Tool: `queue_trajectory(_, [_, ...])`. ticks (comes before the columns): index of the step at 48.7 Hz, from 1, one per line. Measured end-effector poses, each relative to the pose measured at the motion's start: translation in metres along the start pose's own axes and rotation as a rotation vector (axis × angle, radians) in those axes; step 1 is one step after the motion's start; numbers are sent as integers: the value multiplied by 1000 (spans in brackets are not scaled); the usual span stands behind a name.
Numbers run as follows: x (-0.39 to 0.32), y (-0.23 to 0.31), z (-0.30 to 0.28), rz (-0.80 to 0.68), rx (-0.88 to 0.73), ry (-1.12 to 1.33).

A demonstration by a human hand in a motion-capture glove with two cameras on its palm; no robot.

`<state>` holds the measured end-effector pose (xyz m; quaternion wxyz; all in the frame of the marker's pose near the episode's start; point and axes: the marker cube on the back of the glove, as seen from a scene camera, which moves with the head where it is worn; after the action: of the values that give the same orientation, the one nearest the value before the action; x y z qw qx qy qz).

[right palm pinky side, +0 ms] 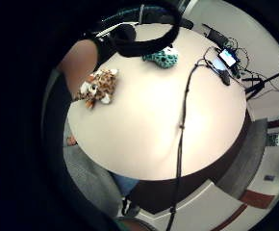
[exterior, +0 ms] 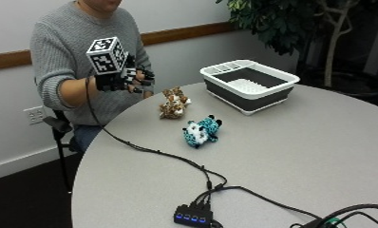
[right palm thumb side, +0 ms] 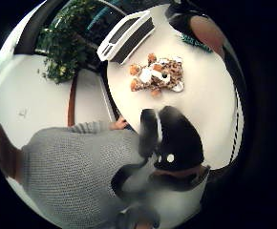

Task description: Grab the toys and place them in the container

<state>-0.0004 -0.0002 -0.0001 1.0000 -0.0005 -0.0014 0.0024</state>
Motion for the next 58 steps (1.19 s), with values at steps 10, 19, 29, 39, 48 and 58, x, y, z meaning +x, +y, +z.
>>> queue_trajectory(10, [1,-6,0,-8,-6,2])
queue_trajectory(19, [-13,-31,7,-48,-15,2])
queue_trajectory(29, [-79,-120,38,-196,-114,109])
queue_trajectory(39, [-85,-131,99,-190,-187,258])
queue_trajectory(48, [-59,-105,183,-147,-276,207])
queue_trajectory(58, [-59,-113,184,-155,-126,229])
